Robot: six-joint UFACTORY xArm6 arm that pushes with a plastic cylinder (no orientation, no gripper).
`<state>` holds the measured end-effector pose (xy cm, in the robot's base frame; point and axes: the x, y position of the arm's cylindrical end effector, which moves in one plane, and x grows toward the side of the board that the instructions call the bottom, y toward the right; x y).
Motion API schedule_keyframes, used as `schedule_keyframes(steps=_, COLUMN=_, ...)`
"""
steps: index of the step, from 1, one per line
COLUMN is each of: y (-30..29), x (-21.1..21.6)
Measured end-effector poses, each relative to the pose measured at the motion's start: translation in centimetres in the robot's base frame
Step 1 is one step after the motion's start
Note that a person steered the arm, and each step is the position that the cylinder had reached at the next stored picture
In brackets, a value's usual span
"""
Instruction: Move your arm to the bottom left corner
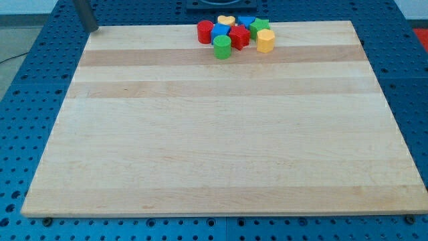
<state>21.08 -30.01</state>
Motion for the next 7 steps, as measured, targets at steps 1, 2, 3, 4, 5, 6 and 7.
schedule_keyframes(steps=1, y=0.0, x=11.1)
schedule_keyframes(steps=2, y=0.0, x=23.2)
schedule_keyframes(steps=3, y=1.4, x=35.5)
schedule_keyframes(steps=4, y=7.5, x=40.7)
schedule_keyframes(steps=5, y=21.2, x=40.1)
schedule_keyframes(steps=6, y=35.8, x=39.9)
schedule_keyframes(steps=7, y=51.0, x=39.8)
